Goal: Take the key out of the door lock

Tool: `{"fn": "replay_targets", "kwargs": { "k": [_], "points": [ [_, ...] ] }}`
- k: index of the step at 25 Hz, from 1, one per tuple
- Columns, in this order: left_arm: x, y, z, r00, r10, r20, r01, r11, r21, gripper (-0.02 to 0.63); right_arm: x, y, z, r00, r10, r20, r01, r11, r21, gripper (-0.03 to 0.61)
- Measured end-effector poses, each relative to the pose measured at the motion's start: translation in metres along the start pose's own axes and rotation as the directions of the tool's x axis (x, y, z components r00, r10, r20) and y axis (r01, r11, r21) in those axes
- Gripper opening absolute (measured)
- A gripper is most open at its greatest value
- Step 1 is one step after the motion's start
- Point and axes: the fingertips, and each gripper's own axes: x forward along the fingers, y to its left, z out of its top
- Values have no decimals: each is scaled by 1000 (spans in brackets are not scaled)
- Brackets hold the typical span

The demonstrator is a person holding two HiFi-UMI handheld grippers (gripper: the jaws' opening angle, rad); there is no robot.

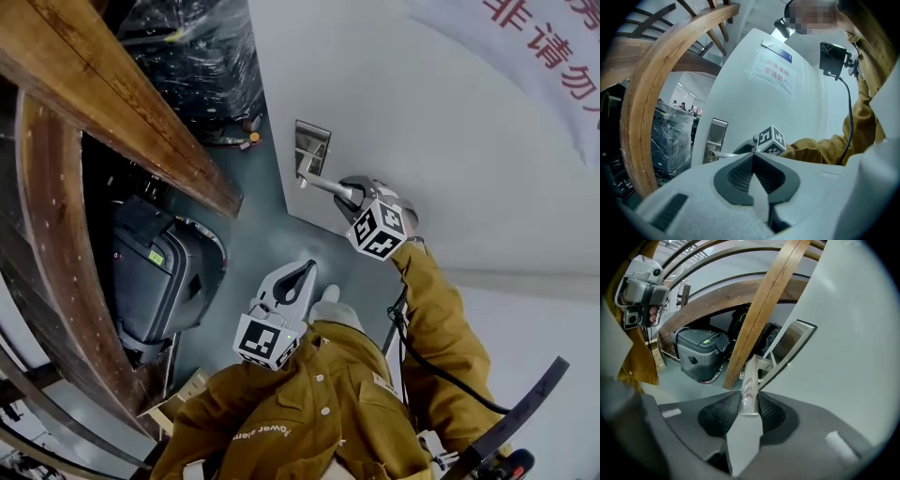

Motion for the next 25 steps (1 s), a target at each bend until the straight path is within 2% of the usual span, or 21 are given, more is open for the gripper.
{"fn": "replay_targets", "kwargs": {
  "k": [3, 5, 6, 7, 8, 9, 10, 12, 14, 15, 17, 19, 20, 22, 24, 25],
  "points": [
    [15, 9, -12, 999, -25, -28, 24, 999, -41, -2, 1, 0, 0, 1000, 7, -2, -7, 1000, -3, 123],
    [30, 33, -22, 999, -27, -17, 24, 990, -140, -2, 1, 0, -1, 1000, 9, -8, -9, 1000, -3, 123],
    [38, 50, -29, 1000, -19, 3, 19, 973, -232, -2, 1, 0, -1, 1000, 9, -10, -9, 1000, -1, 123],
    [49, 70, -37, 1000, -7, 29, 17, 936, -352, 10, 1, 0, -1, 1000, 7, -12, -7, 1000, 2, 123],
    [60, 91, -45, 999, 7, 54, 19, 877, -480, 114, 1, 0, -1, 1000, 5, -14, -5, 1000, 6, 123],
    [71, 110, -54, 997, 23, 73, 25, 809, -587, 142, 1, 0, 0, 1000, 3, -15, -3, 1000, 10, 123],
    [82, 126, -63, 995, 40, 87, 27, 749, -662, 168, 1, 0, 0, 1000, 1, -17, -1, 1000, 12, 123],
    [101, 152, -78, 992, 77, 104, 27, 662, -749, 208, 1, -1, 1, 1000, -2, -21, 2, 1000, 9, 123],
    [115, 169, -87, 985, 110, 132, 42, 592, -805, 210, 2, -1, 1, 1000, -3, -27, 3, 1000, -1, 123],
    [121, 174, -89, 982, 122, 145, 50, 570, -820, 210, 2, 0, 0, 1000, -3, -29, 3, 1000, -3, 123],
    [133, 182, -90, 976, 131, 175, 76, 547, -834, 207, 2, 1, -2, 1000, -1, -28, 1, 1000, 6, 123],
    [147, 184, -88, 964, 133, 230, 142, 471, -870, 204, 2, -1, -2, 1000, -2, -25, 3, 1000, 13, 123],
    [152, 186, -88, 960, 142, 243, 158, 443, -883, 198, 2, -1, -2, 1000, -3, -26, 4, 1000, 11, 123],
    [159, 190, -86, 951, 153, 268, 182, 424, -887, 177, 2, -1, -1, 999, -4, -32, 4, 1000, 6, 123],
    [163, 193, -87, 951, 165, 260, 170, 424, -890, 127, 2, -1, -2, 999, -3, -37, 3, 1000, 3, 123],
    [163, 196, -89, 954, 176, 241, 146, 428, -892, 82, 2, -1, -2, 999, -3, -39, 3, 1000, 2, 123]
  ]
}}
